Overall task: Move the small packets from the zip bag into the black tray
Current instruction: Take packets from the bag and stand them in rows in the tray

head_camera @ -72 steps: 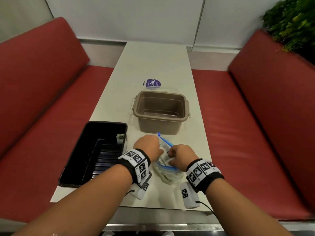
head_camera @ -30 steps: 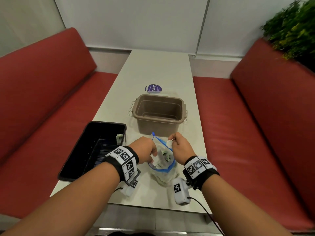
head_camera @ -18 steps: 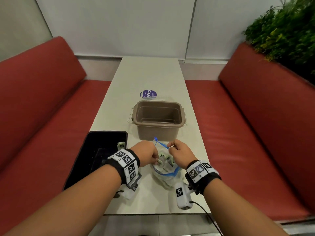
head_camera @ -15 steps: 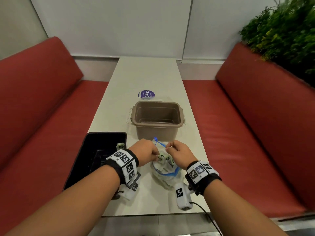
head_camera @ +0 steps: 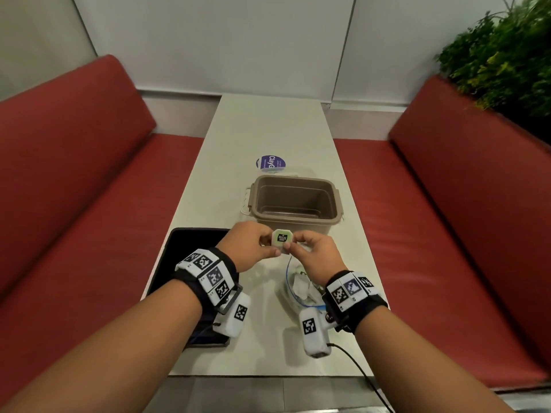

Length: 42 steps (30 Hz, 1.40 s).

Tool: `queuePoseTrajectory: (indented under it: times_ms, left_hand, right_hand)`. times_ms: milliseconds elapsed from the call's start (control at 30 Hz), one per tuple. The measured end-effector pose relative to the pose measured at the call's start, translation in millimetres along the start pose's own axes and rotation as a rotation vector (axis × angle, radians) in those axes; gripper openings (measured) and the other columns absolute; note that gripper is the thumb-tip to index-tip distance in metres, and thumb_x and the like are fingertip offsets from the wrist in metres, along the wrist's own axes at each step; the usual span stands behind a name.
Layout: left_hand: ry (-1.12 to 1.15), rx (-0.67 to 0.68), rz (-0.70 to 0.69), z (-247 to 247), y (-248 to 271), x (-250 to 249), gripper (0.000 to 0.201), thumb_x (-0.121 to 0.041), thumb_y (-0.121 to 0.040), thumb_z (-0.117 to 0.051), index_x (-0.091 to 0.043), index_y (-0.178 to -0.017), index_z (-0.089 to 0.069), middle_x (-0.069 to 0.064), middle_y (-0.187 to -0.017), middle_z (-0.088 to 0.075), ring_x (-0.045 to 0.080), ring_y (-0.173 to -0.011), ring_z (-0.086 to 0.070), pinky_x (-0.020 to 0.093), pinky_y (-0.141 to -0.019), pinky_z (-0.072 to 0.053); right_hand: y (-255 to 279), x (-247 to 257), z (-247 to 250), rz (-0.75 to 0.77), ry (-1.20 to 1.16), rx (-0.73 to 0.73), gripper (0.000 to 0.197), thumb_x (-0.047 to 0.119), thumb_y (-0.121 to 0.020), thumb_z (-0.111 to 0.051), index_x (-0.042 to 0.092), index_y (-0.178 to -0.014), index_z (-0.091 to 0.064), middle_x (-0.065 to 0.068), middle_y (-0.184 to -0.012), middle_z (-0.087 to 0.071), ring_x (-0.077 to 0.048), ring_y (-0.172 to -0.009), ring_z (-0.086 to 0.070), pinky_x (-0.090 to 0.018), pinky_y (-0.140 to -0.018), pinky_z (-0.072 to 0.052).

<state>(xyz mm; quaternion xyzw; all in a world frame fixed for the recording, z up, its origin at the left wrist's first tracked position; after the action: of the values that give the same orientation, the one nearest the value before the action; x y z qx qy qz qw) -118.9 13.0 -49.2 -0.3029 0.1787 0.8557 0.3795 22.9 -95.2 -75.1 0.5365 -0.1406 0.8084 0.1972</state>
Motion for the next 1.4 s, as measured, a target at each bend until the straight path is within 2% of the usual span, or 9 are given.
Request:
queuePoseTrajectory:
  times_ms: [167, 267, 400, 600, 733, 900, 1000, 1167, 1400]
  left_hand:
    - [-0.060, -0.103, 0.156, 28, 6, 31, 0.010, -0.026, -0.082, -0.078, -0.018, -0.087, -0.075, -0.001, -0.084, -0.073, 0.016, -0.079, -0.066, 0.026, -0.073, -0.050]
    - [-0.149, -0.121, 0.320, 45, 5, 63, 0.015, -0.027, -0.082, -0.078, -0.014, -0.089, -0.076, 0.003, -0.091, -0.074, 0.020, -0.087, -0.067, 0.024, -0.076, -0.049]
    - [-0.315, 0.032, 0.479, 44, 3, 93, 0.022, -0.033, -0.082, -0.077, -0.013, -0.091, -0.075, 0.006, -0.092, -0.073, 0.024, -0.089, -0.067, 0.032, -0.081, -0.055]
    - [-0.349, 0.177, 0.674, 8, -10, 130, 0.034, -0.034, -0.076, -0.083, -0.010, -0.098, -0.072, 0.008, -0.092, -0.073, 0.025, -0.085, -0.072, 0.033, -0.079, -0.060]
    - [-0.377, 0.194, 0.715, -9, -19, 145, 0.031, -0.034, -0.075, -0.083, -0.009, -0.089, -0.070, 0.006, -0.077, -0.065, 0.024, -0.072, -0.062, 0.030, -0.064, -0.050]
    - [-0.368, 0.209, 0.717, -22, -27, 158, 0.029, -0.035, -0.077, -0.079, -0.011, -0.082, -0.065, 0.004, -0.074, -0.060, 0.022, -0.064, -0.053, 0.029, -0.062, -0.045]
    - [-0.324, 0.203, 0.712, -29, -32, 162, 0.031, -0.039, -0.077, -0.078, -0.014, -0.074, -0.060, 0.004, -0.084, -0.067, 0.019, -0.056, -0.049, 0.028, -0.056, -0.041]
    - [-0.196, 0.120, 0.711, -37, -33, 169, 0.026, -0.033, -0.070, -0.083, -0.014, -0.085, -0.073, 0.005, -0.086, -0.073, 0.024, -0.079, -0.069, 0.030, -0.071, -0.057]
    - [-0.159, 0.096, 0.687, -28, -24, 162, 0.030, -0.036, -0.070, -0.085, -0.014, -0.087, -0.075, 0.006, -0.085, -0.072, 0.023, -0.078, -0.069, 0.029, -0.065, -0.055]
  right_hand:
    - [-9, 8, -29, -0.007, 0.030, 0.026, 0.014, 0.027, -0.086, -0.074, 0.022, -0.098, -0.068, 0.015, -0.094, -0.065, 0.008, -0.089, -0.057, -0.008, -0.078, -0.040]
    - [-12, 7, -45, -0.049, 0.052, 0.072, 0.021, 0.032, -0.083, -0.077, 0.025, -0.100, -0.067, 0.016, -0.096, -0.064, 0.003, -0.094, -0.057, -0.016, -0.082, -0.042]
    - [-15, 7, -65, -0.096, 0.125, 0.141, 0.021, 0.036, -0.081, -0.078, 0.027, -0.095, -0.066, 0.010, -0.094, -0.063, -0.006, -0.095, -0.059, -0.022, -0.083, -0.044]
    - [-16, 5, -91, -0.193, 0.257, 0.205, 0.035, 0.039, -0.081, -0.076, 0.025, -0.109, -0.059, 0.007, -0.100, -0.056, -0.013, -0.096, -0.058, -0.025, -0.080, -0.043]
    - [-19, -1, -102, -0.242, 0.323, 0.222, 0.048, 0.035, -0.081, -0.076, 0.020, -0.122, -0.055, 0.004, -0.099, -0.056, -0.015, -0.093, -0.058, -0.027, -0.082, -0.045]
    - [-18, -9, -110, -0.259, 0.298, 0.250, 0.044, 0.028, -0.083, -0.075, 0.019, -0.122, -0.056, -0.004, -0.099, -0.067, -0.021, -0.093, -0.064, -0.032, -0.087, -0.051]
    - [-18, -8, -110, -0.255, 0.289, 0.255, 0.042, 0.025, -0.084, -0.074, 0.019, -0.121, -0.057, -0.007, -0.100, -0.068, -0.022, -0.093, -0.064, -0.032, -0.087, -0.050]
    - [-17, -10, -112, -0.254, 0.284, 0.241, 0.041, 0.026, -0.083, -0.074, 0.021, -0.120, -0.057, -0.006, -0.099, -0.067, -0.021, -0.090, -0.064, -0.032, -0.084, -0.051]
    - [-8, -3, -105, -0.236, 0.270, 0.207, 0.027, 0.019, -0.086, -0.064, 0.018, -0.107, -0.046, 0.002, -0.092, -0.052, -0.016, -0.079, -0.053, -0.027, -0.070, -0.041]
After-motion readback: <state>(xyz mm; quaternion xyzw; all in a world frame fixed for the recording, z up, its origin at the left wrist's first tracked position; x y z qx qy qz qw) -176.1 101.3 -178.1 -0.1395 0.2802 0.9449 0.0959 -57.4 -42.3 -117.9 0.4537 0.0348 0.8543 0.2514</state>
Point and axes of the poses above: each hand's wrist, its own y-axis away from the middle knuckle, its own z-axis out of the back of the hand, x = y × z, the point moved 2 cm from there along -y, towards the middle knuckle
